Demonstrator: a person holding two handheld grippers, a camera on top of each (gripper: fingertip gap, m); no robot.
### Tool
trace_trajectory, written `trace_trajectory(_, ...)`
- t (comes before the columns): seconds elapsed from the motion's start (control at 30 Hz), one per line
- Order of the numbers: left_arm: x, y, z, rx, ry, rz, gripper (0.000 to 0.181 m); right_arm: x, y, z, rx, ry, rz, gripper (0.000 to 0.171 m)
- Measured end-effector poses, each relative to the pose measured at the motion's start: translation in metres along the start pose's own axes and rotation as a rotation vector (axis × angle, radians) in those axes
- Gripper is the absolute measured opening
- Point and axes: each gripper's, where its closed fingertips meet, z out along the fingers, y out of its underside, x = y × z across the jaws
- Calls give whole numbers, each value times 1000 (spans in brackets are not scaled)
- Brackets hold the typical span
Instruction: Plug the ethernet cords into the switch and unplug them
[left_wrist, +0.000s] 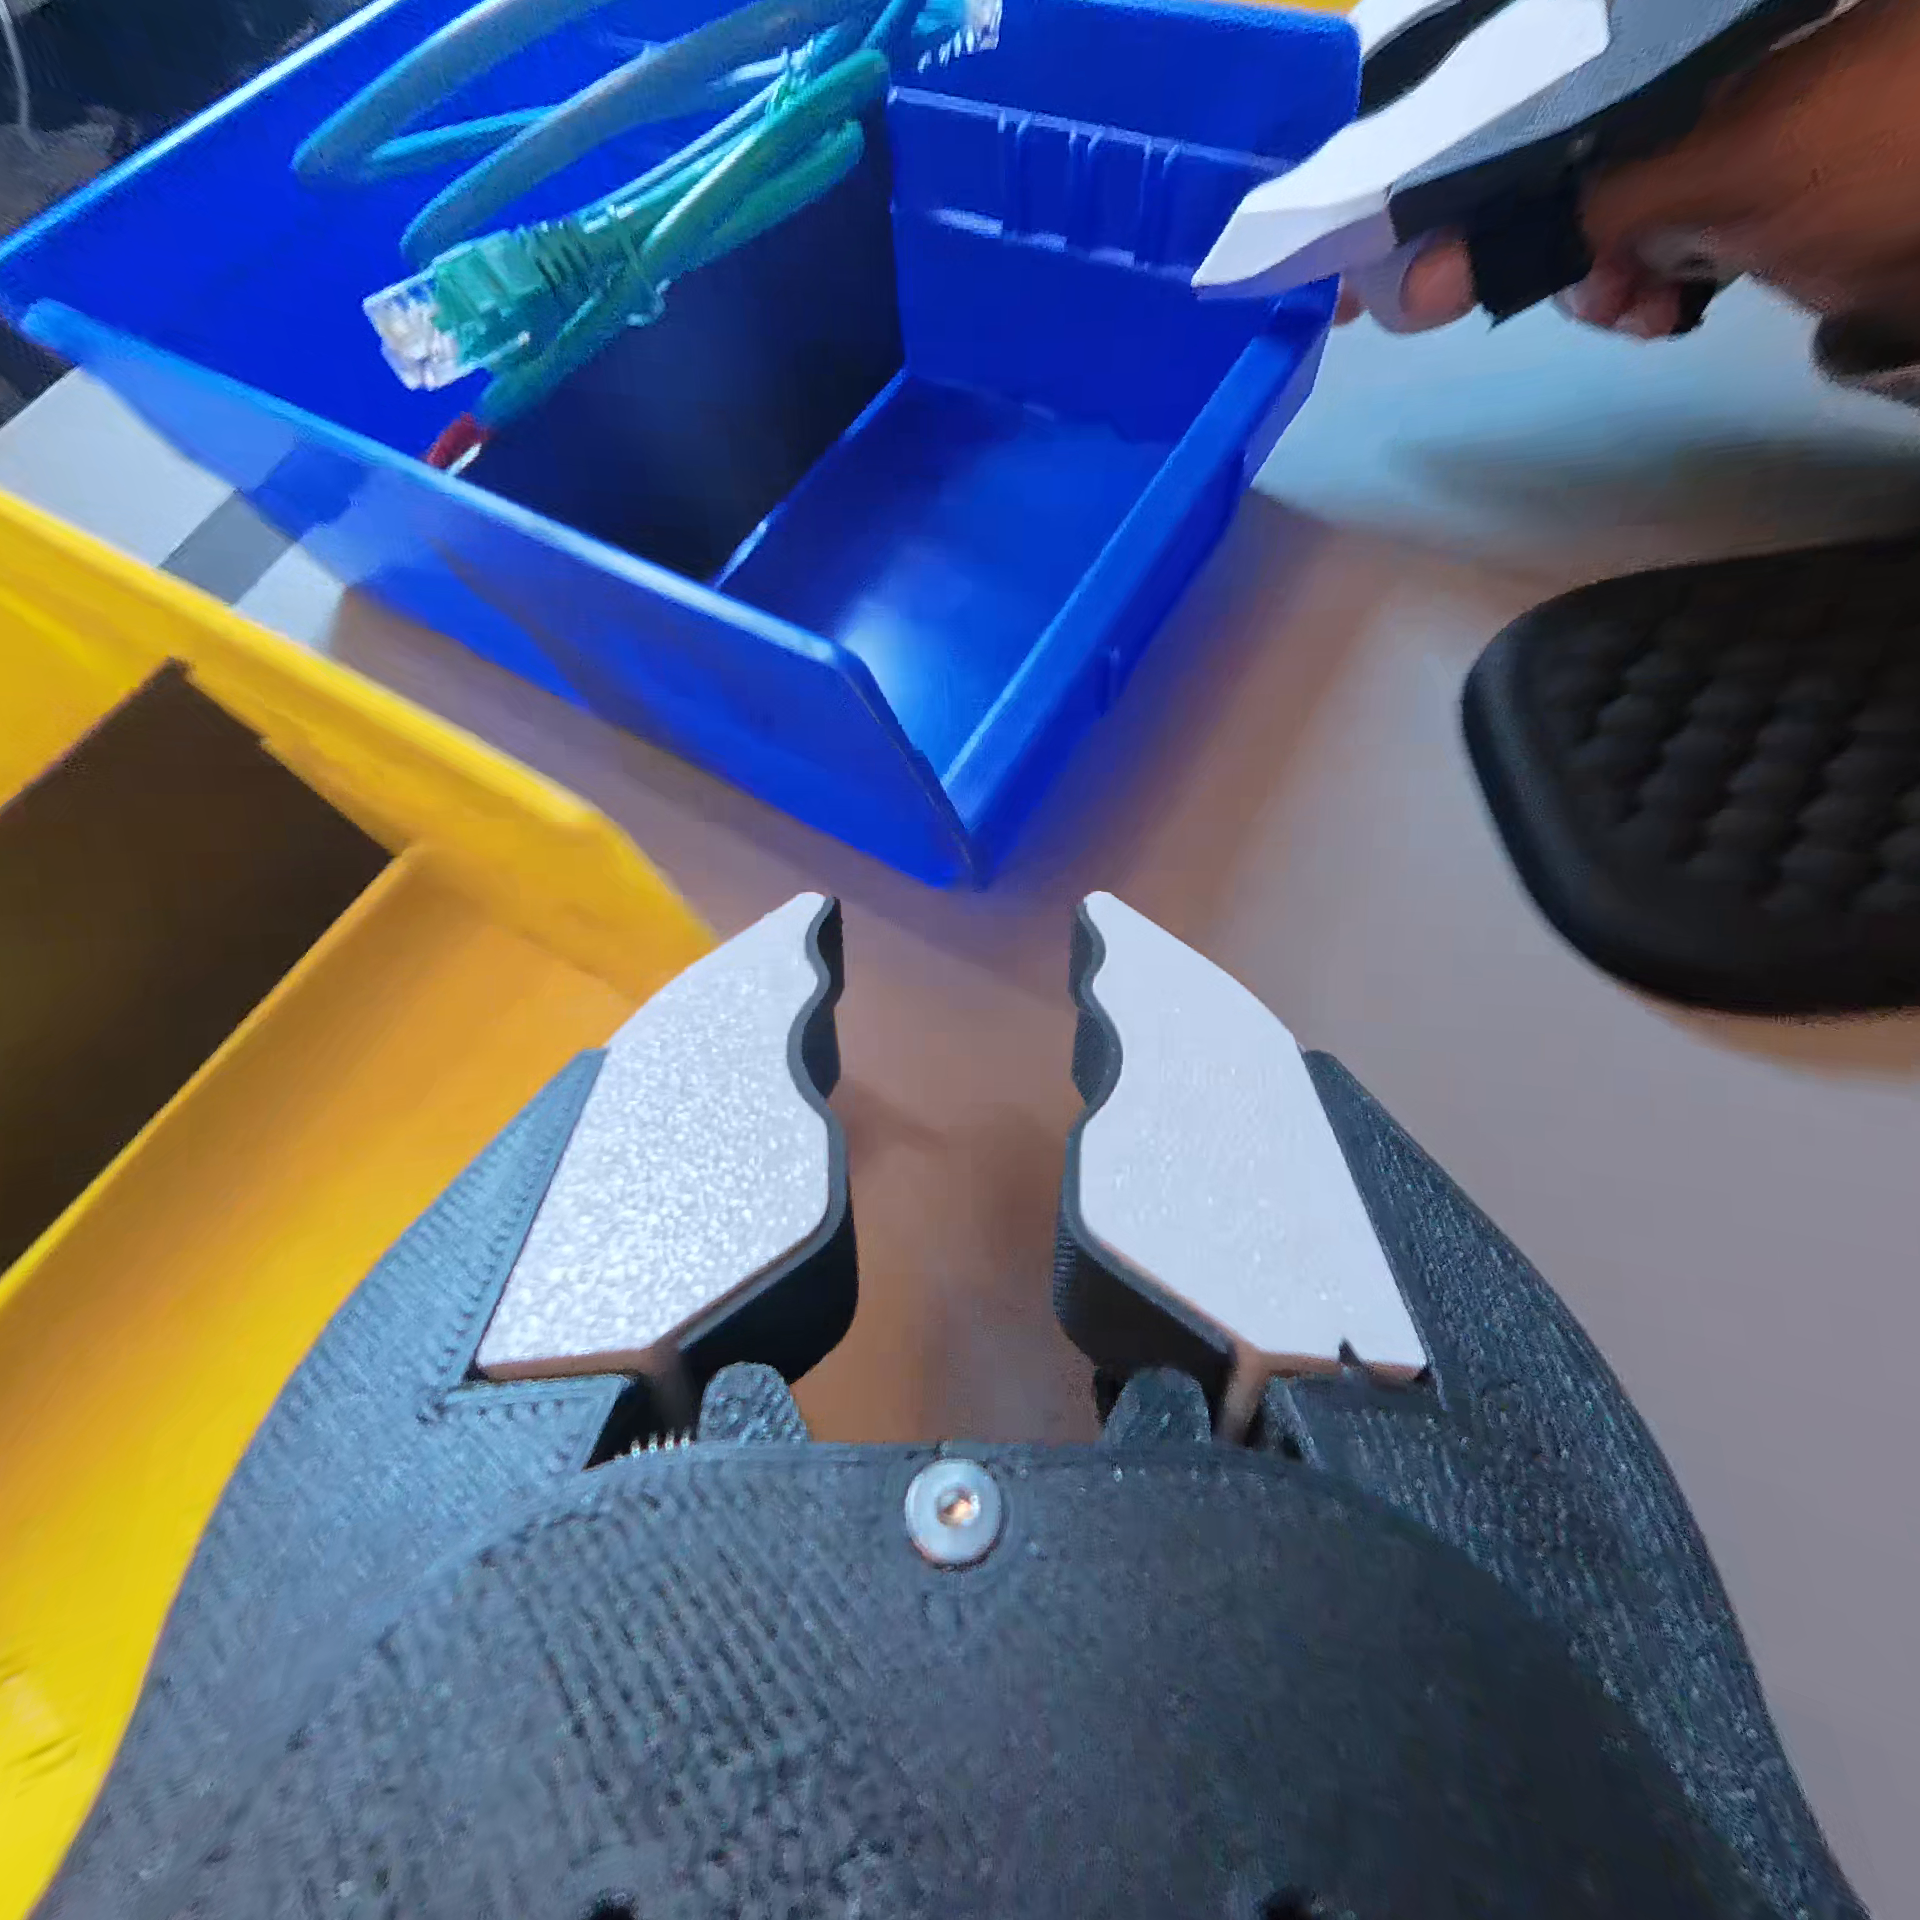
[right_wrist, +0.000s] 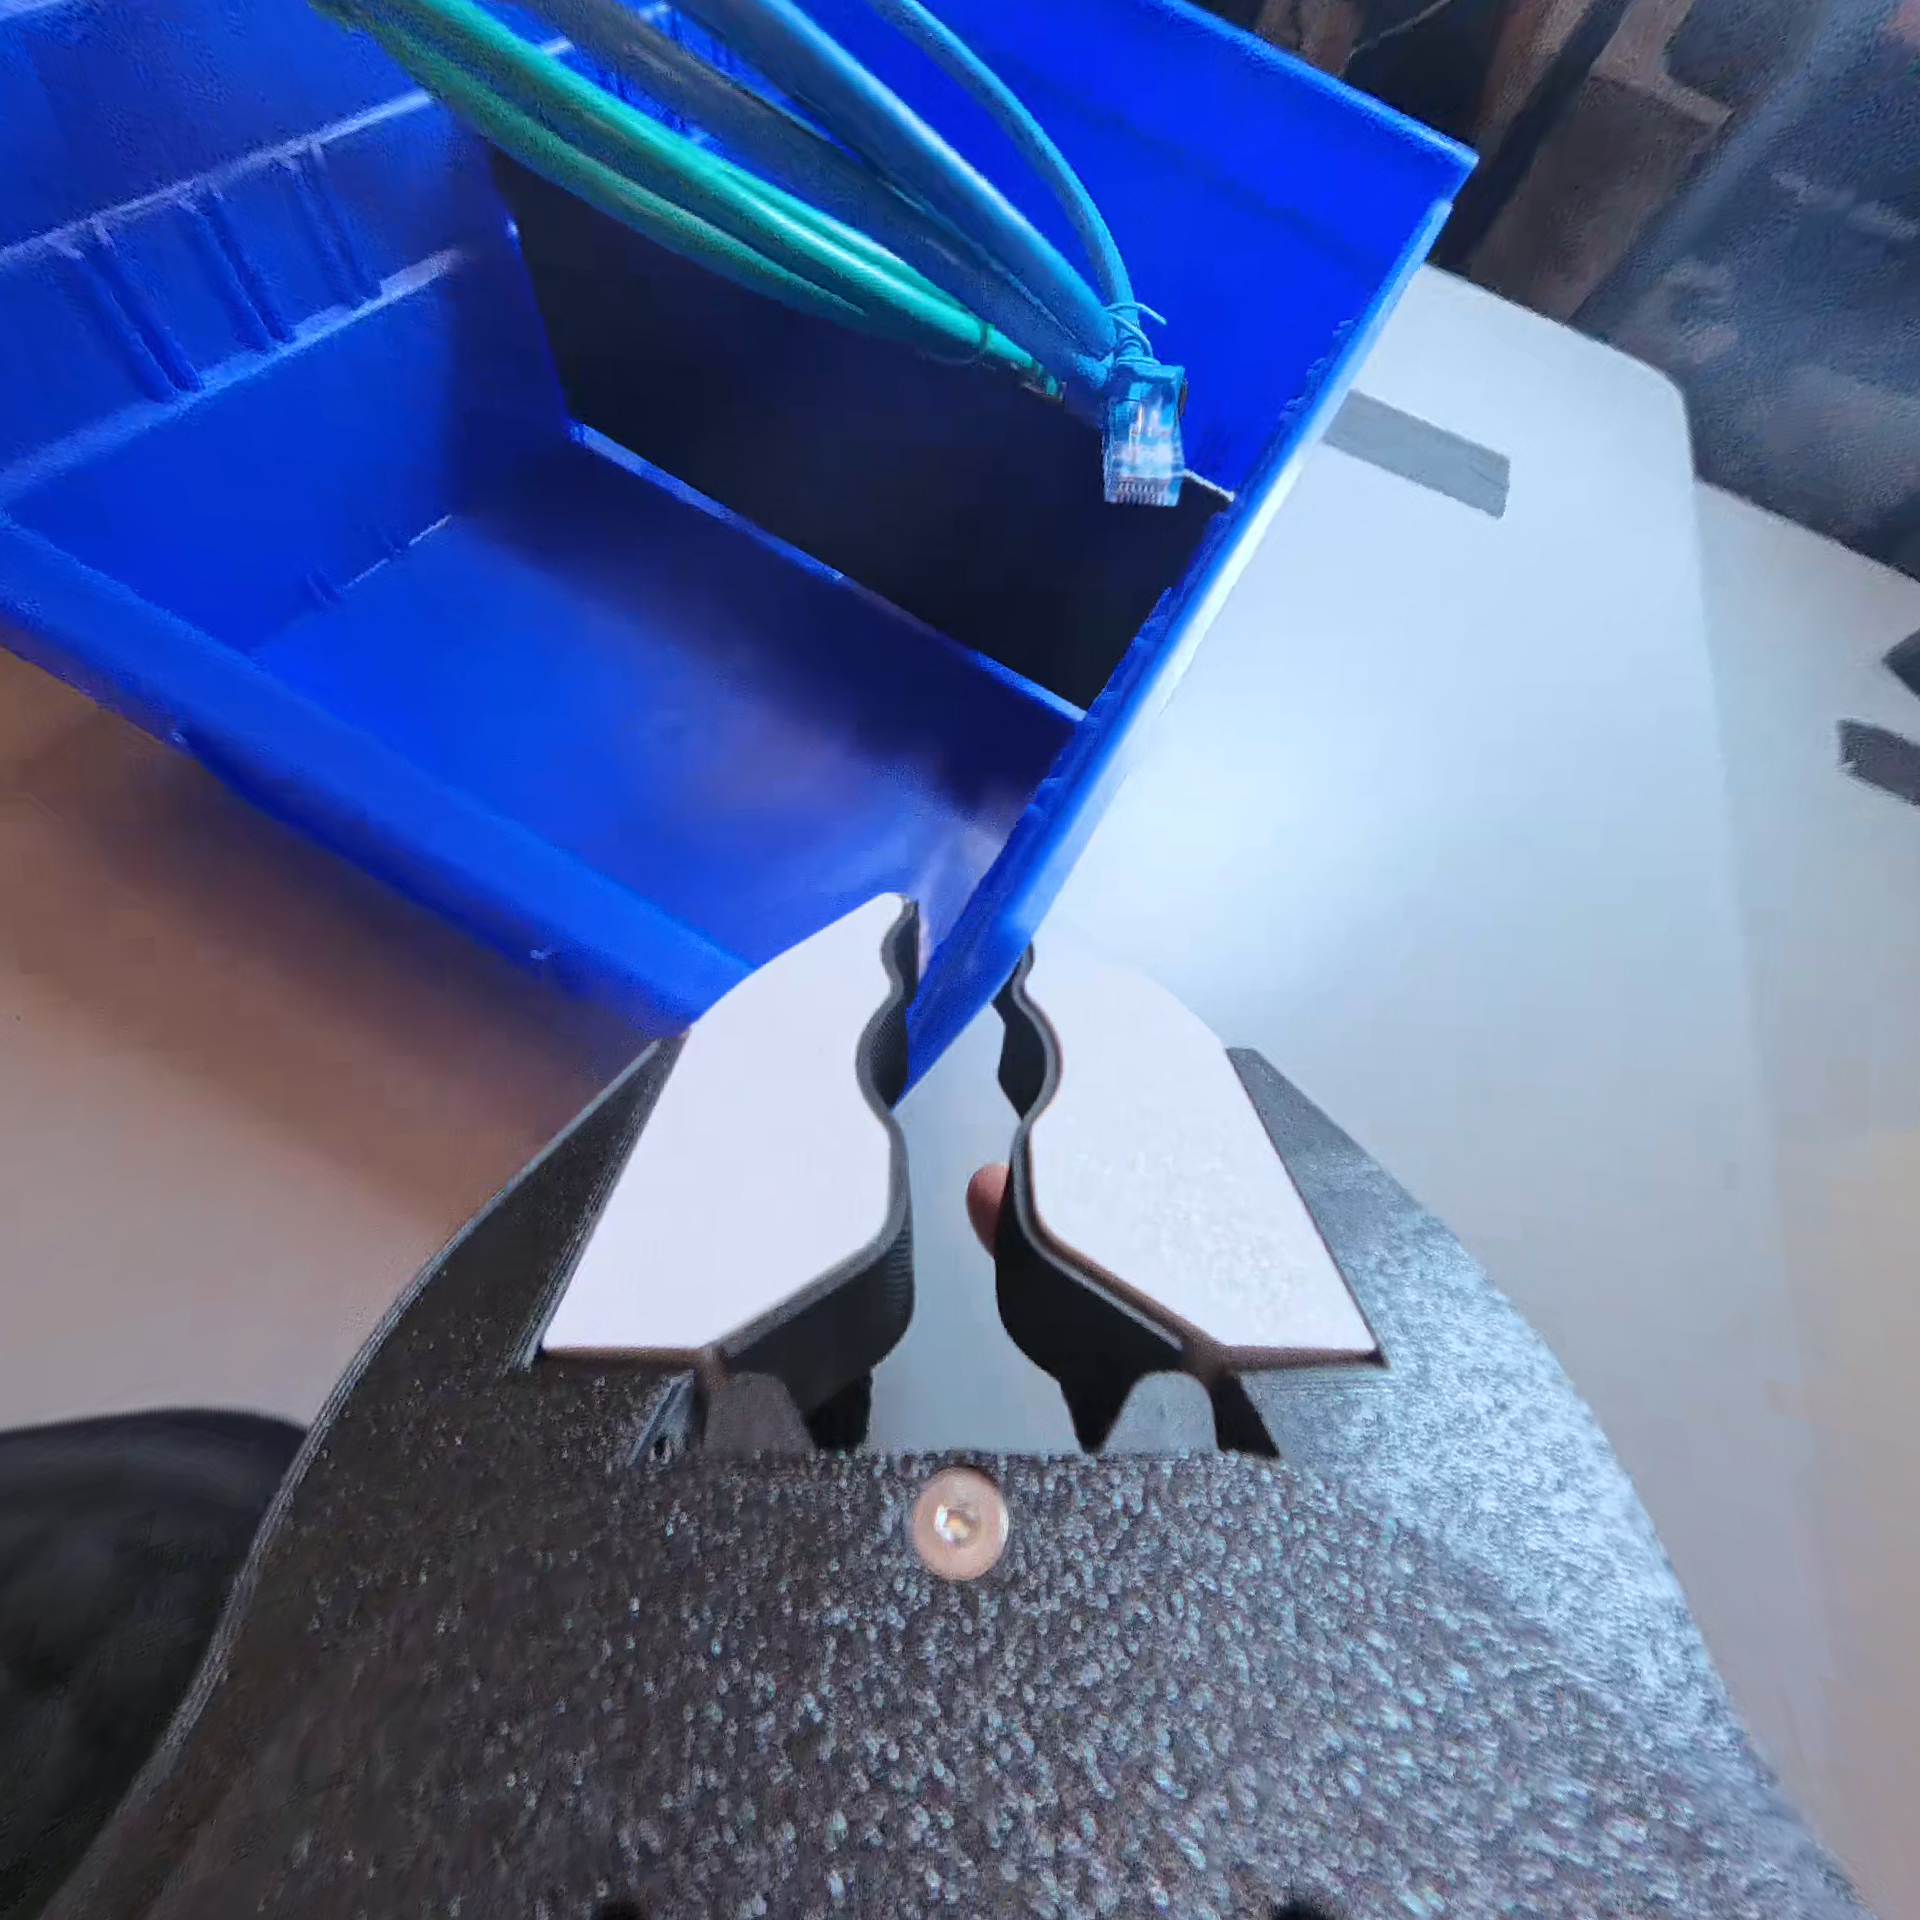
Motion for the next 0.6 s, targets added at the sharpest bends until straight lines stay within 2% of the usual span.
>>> trace_trajectory(0.13,32,-11,18,77,-27,-18,50,-11,9,-31,25,-8,-8,9)
trace_trajectory(0.2,35,-10,23,58,-68,-24,50,-18,7,-49,66,37,-53,7)
trace_trajectory(0.3,42,-16,17,77,-94,31,49,-22,2,-74,107,86,-82,8)
trace_trajectory(0.47,43,-39,-20,128,-120,90,43,-36,-15,-104,159,99,-103,9)
trace_trajectory(0.6,33,-69,-78,198,-188,129,40,-57,-60,-132,257,78,-146,10)
